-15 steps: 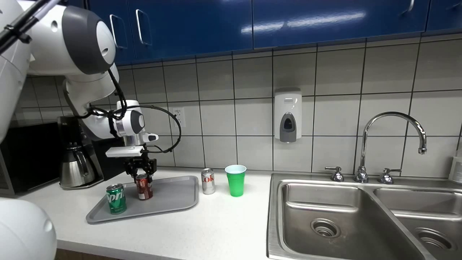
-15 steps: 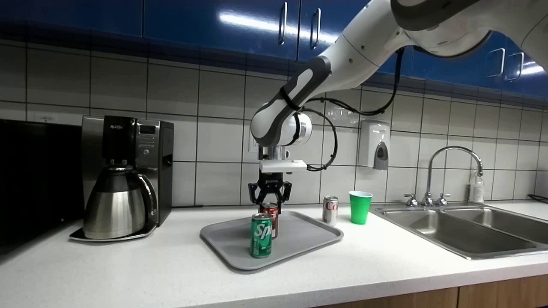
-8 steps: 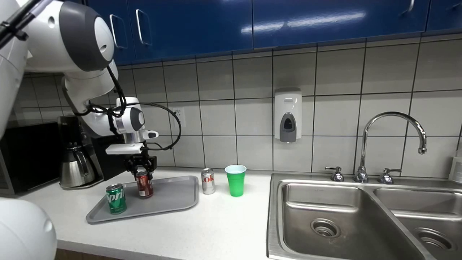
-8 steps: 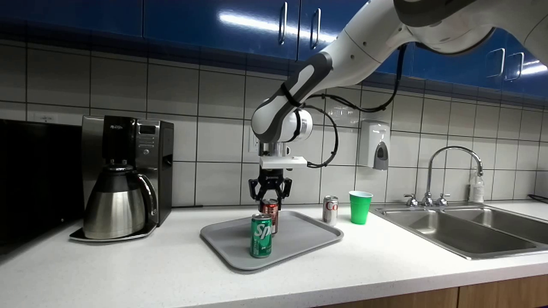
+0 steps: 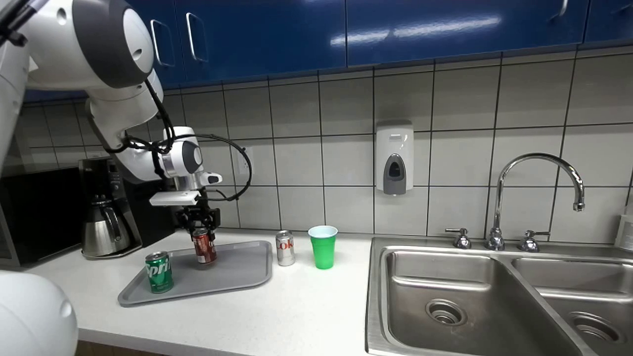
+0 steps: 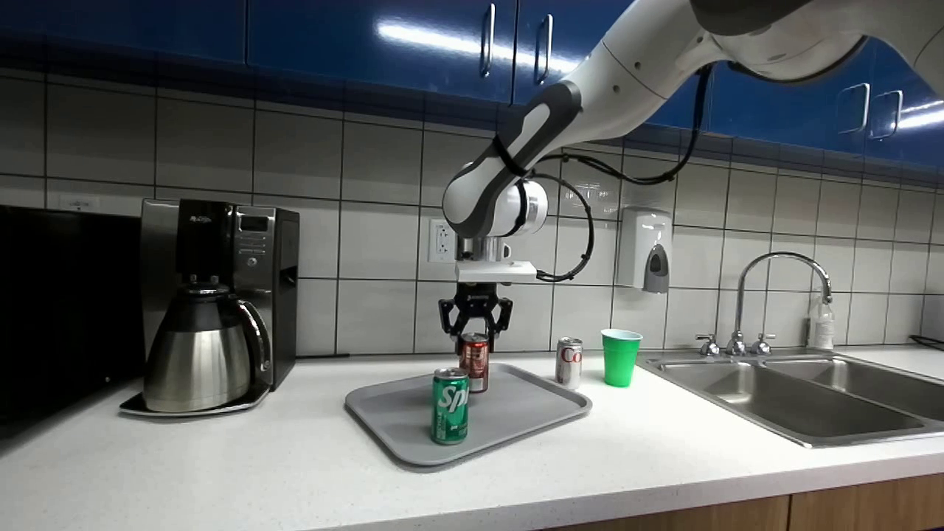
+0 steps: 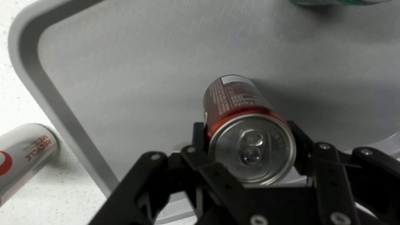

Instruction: Take the cans off of the tray

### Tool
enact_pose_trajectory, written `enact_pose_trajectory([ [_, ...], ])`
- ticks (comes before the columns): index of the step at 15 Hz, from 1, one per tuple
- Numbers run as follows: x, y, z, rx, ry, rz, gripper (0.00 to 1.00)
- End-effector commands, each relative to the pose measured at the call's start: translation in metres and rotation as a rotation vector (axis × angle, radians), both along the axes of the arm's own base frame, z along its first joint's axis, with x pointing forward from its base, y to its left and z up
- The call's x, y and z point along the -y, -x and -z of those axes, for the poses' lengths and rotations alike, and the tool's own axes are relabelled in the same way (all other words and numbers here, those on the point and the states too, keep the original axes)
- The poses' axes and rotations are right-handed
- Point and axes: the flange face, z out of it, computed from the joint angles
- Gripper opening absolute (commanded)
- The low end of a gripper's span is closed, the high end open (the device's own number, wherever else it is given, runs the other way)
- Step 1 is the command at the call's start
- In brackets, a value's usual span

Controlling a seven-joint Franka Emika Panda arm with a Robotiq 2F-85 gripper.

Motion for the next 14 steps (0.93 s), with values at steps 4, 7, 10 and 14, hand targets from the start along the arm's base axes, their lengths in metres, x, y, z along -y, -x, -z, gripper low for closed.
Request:
enact_pose_trajectory([
  [4, 0.024, 0.011, -0.023, 0.03, -0.024, 0.112, 0.38],
  [7, 0.039, 0.015, -0.026, 0.04, -0.026, 0.164, 0.38],
  [10, 0.056, 0.019, -0.029, 0.051, -0.021, 0.21, 0.38],
  [14, 0.076, 0.029, -0.033, 0.061, -0.019, 0.251, 0.38],
])
